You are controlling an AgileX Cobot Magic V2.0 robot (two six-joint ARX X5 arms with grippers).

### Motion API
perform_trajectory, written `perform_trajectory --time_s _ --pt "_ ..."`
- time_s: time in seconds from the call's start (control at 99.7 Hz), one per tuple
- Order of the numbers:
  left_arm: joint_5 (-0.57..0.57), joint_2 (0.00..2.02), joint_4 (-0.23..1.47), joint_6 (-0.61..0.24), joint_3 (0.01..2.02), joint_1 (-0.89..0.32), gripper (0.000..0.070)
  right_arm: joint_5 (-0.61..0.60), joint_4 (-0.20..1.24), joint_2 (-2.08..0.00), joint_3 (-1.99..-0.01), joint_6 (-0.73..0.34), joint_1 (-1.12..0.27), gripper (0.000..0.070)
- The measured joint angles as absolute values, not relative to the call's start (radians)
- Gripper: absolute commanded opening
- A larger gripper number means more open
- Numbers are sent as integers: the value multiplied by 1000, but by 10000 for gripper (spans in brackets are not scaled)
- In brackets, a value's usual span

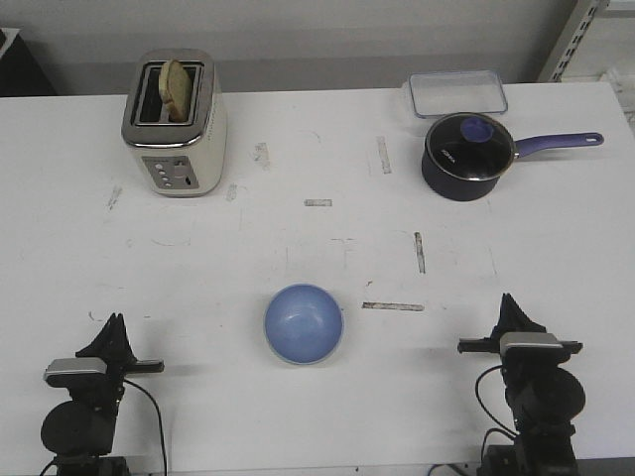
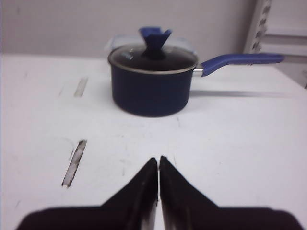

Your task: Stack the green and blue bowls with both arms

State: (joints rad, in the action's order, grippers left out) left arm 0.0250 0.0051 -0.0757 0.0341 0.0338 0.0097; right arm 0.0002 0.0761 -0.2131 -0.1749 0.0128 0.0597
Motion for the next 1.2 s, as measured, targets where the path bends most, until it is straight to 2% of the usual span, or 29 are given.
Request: perform_trajectory --time_s 0.241,1.204 --pt "25 6 -76 34 34 10 3 -3 90 2 -15 -29 66 0" --pt "25 5 -84 34 34 10 3 0 60 -2 -15 -51 67 0"
